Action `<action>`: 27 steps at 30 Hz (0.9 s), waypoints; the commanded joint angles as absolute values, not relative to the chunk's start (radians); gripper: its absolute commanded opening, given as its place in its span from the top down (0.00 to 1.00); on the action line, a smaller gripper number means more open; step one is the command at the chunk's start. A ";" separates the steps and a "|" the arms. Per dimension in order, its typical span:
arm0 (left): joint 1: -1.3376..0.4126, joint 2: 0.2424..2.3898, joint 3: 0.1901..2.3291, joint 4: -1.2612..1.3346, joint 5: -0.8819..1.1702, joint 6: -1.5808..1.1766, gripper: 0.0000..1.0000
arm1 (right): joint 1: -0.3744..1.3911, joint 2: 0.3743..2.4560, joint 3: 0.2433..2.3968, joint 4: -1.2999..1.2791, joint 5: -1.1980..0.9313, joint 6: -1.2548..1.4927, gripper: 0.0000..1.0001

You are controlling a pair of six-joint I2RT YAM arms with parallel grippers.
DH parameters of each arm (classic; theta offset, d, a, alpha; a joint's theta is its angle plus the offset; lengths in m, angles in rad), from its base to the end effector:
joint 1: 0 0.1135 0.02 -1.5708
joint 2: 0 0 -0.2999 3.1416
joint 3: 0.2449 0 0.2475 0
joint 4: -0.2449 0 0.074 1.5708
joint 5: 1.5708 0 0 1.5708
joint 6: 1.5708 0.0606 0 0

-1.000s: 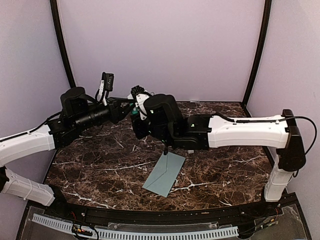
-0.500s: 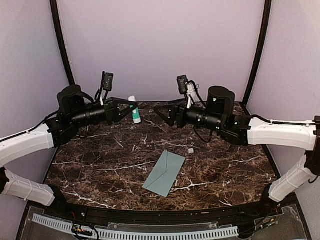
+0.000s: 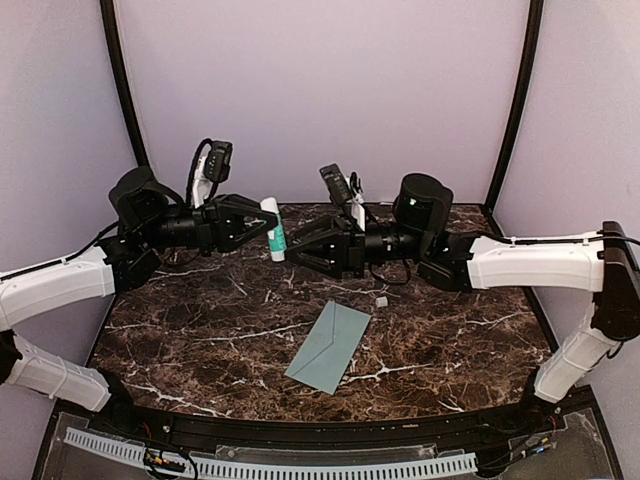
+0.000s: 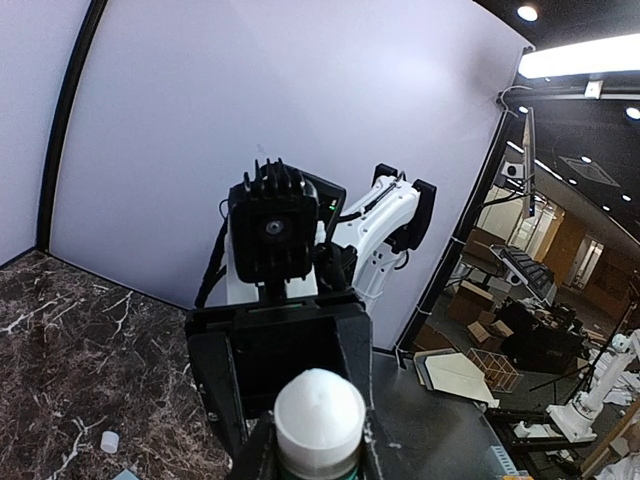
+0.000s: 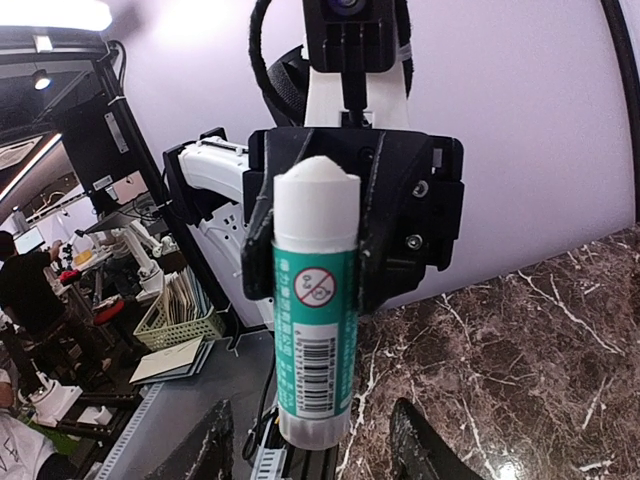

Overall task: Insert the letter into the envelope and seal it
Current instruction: Screw the solid glue.

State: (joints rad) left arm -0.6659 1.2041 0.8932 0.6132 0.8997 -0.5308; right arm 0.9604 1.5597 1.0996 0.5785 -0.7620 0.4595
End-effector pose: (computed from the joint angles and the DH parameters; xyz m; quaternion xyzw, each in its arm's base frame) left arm 0.1799 -0.2017 0.4104 0.3855 0.5088 -0.6215 0.4542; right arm 0.1809 0.3317 0.3744 -0.4221 0.5283 0.6397 0.3655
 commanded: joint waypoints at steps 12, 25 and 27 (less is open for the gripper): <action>-0.665 1.207 0.906 0.710 0.952 -0.567 1.00 | 1.003 1.629 1.201 0.585 -0.873 0.459 0.60; -0.667 1.185 0.903 0.580 0.860 -0.472 1.00 | 1.006 1.571 1.163 0.580 -0.753 0.421 0.91; -0.678 1.172 0.913 0.465 0.747 -0.384 1.00 | 1.008 1.543 1.151 0.551 -0.665 0.399 0.91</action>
